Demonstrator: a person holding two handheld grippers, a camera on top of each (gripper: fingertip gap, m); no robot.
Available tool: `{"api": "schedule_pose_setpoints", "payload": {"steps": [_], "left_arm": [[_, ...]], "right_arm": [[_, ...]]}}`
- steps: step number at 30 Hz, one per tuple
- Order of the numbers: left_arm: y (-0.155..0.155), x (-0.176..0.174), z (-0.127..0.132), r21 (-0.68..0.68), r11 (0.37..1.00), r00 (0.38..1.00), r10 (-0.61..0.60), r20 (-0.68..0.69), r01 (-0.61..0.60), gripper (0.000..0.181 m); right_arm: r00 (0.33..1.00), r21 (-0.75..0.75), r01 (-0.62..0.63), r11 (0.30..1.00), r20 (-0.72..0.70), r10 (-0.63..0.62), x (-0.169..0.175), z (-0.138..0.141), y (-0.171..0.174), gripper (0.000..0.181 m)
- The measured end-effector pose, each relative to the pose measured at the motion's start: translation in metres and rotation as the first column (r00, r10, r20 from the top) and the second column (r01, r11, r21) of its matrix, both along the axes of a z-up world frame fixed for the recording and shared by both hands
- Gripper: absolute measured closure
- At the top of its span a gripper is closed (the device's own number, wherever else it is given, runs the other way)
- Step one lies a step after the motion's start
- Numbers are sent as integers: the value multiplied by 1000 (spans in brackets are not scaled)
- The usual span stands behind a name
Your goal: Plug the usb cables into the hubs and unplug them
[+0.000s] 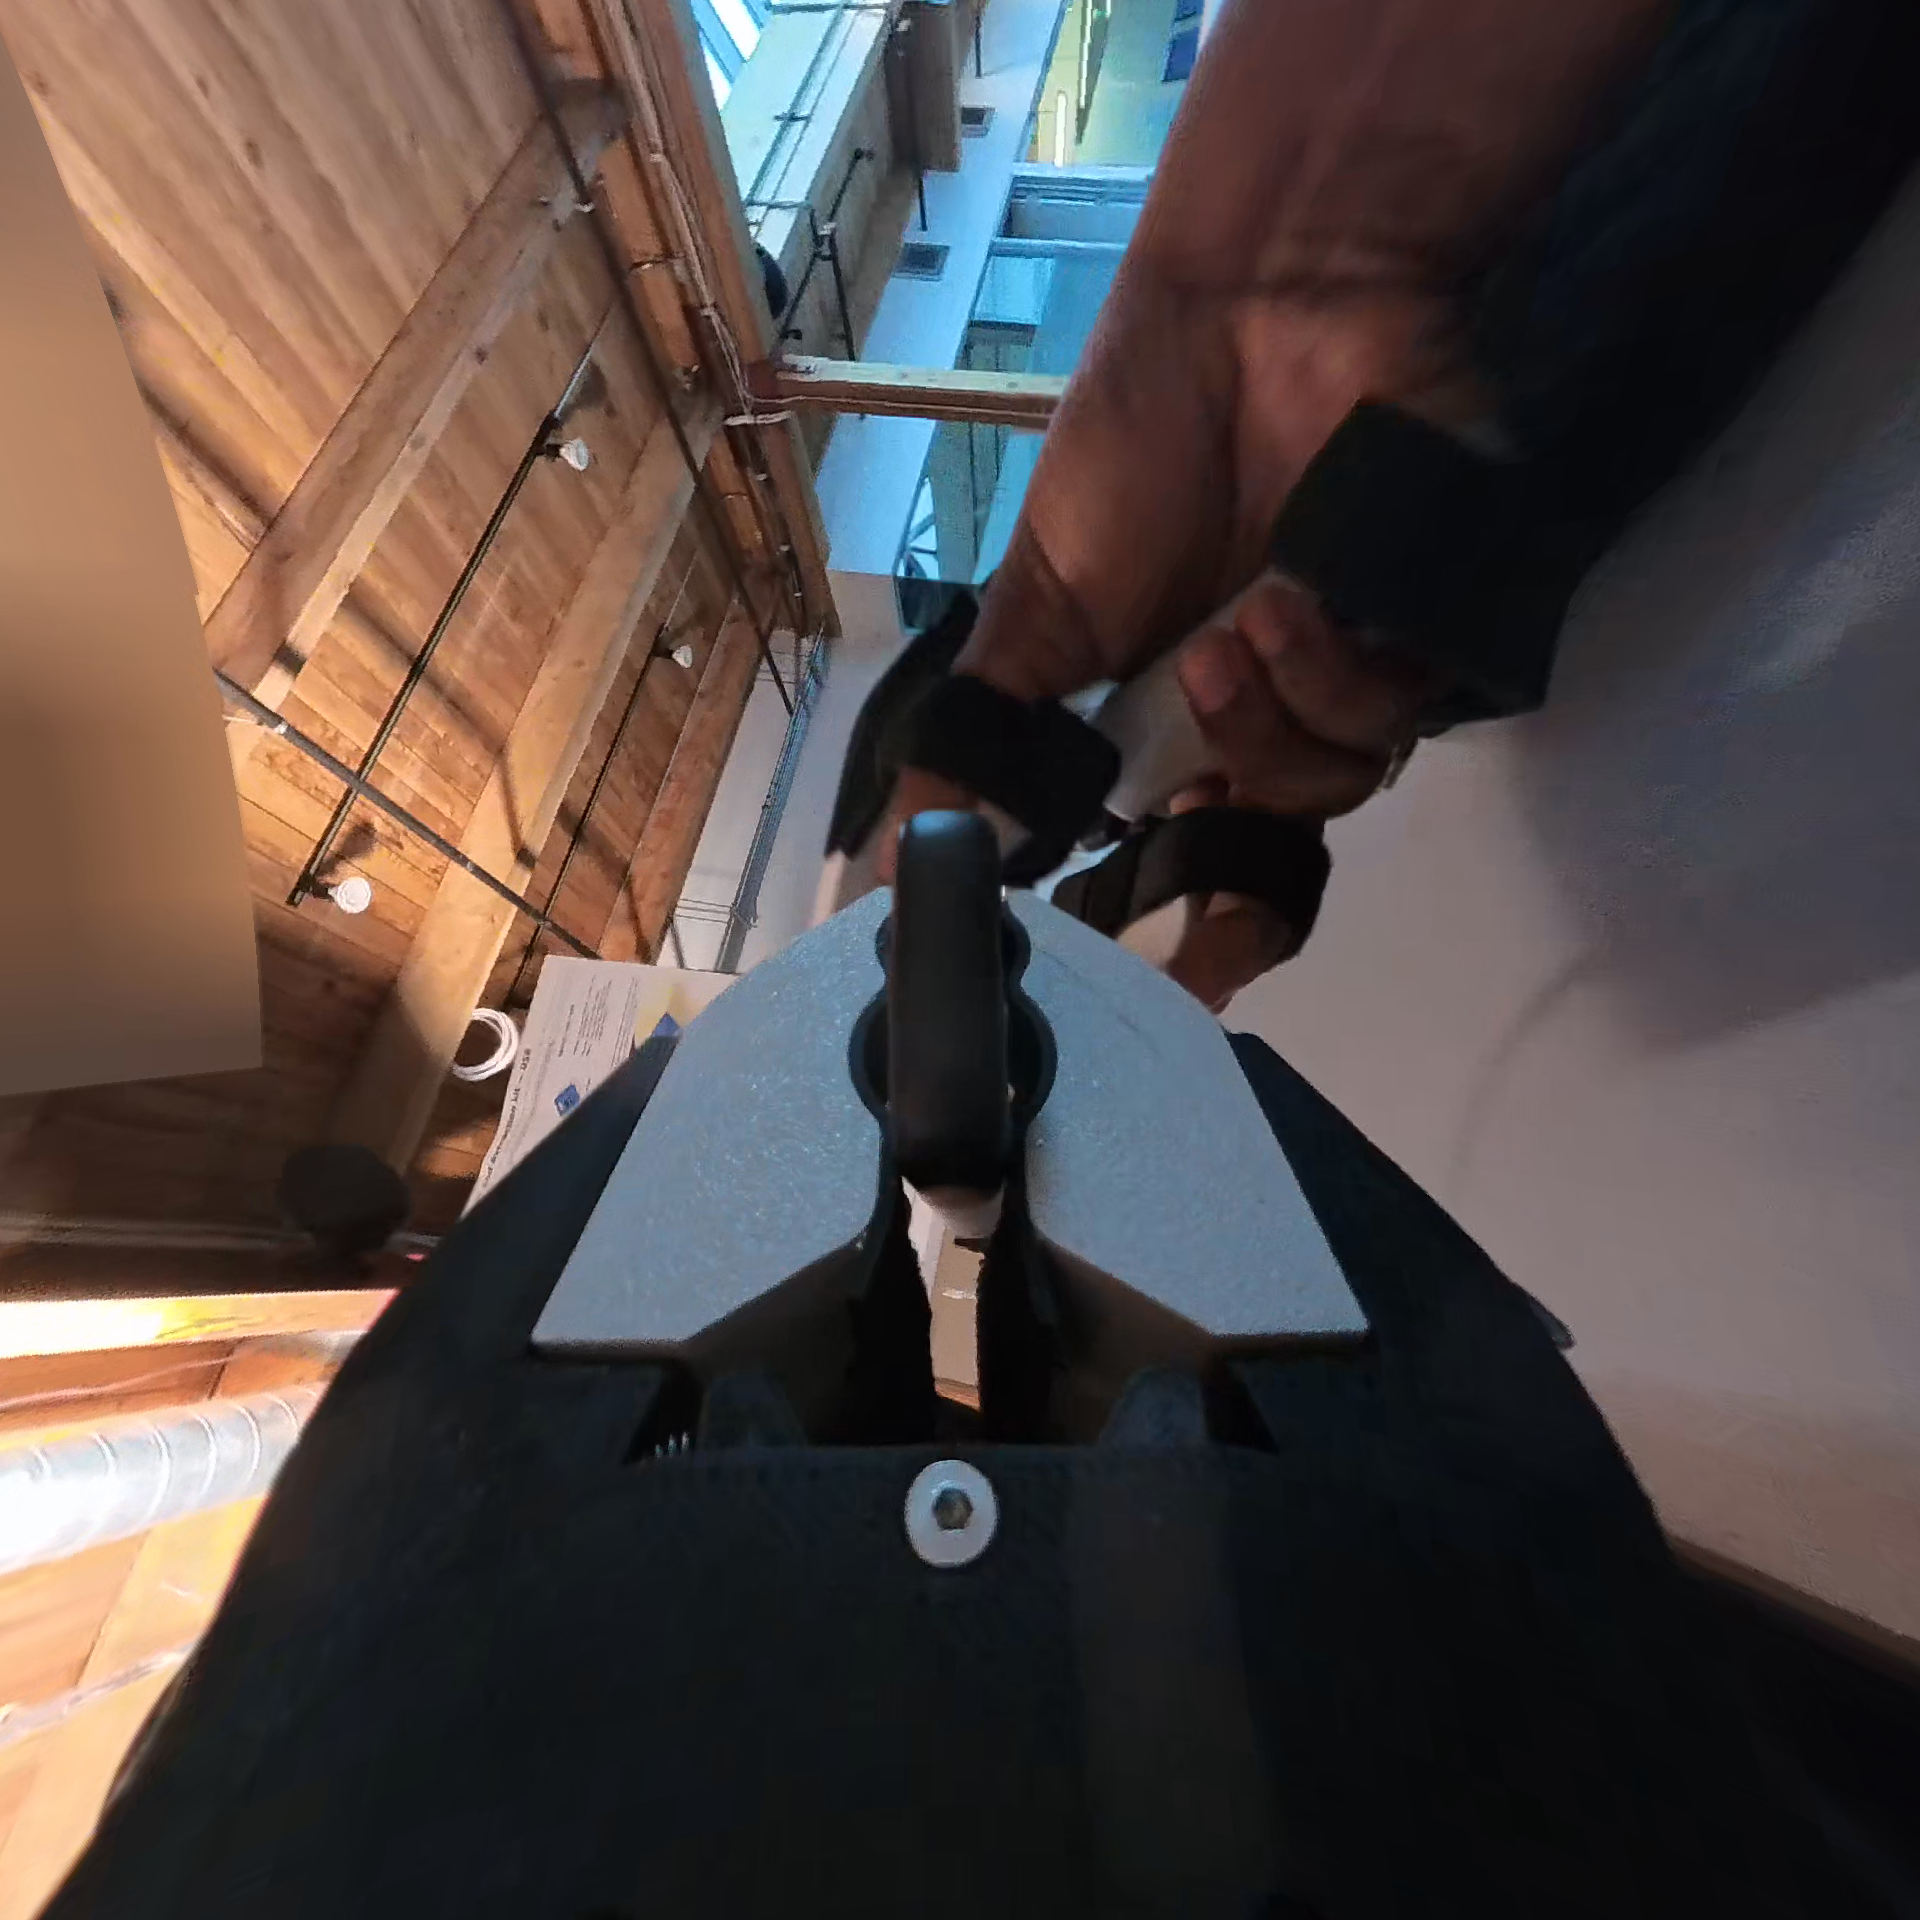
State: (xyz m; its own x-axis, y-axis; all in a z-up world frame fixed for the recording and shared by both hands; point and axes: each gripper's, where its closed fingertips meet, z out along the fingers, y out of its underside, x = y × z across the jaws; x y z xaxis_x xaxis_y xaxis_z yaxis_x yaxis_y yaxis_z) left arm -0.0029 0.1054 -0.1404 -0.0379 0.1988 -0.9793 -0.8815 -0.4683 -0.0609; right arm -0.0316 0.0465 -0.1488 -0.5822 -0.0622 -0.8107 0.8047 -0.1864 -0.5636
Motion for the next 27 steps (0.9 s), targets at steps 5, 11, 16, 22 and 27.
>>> {"api": "schedule_pose_setpoints", "payload": {"steps": [5, 11, 16, 22, 27], "left_arm": [[-2, -11, -5, 26, 1000, 993, -1, 119, -2, 142], [-15, -21, 16, 217, 976, 955, -63, 288, -1, 128], [-31, -30, 37, 396, 918, 906, -153, 396, -17, 131], [-41, -35, 45, 474, 880, 876, -206, 437, -29, 136], [-39, -37, 41, 451, 892, 877, -186, 443, -39, 138]], "right_arm": [[971, -34, 130, 991, -198, -135, -7, 28, 28, 166], [612, 48, 577, 815, -687, -393, -19, 98, 119, 169], [109, 44, 961, 273, -967, -229, -36, 138, 243, 169], [157, 158, 987, -40, -987, -17, -64, 109, 350, 169], [477, 394, 875, -282, -802, 359, -65, 52, 400, 169]]}}
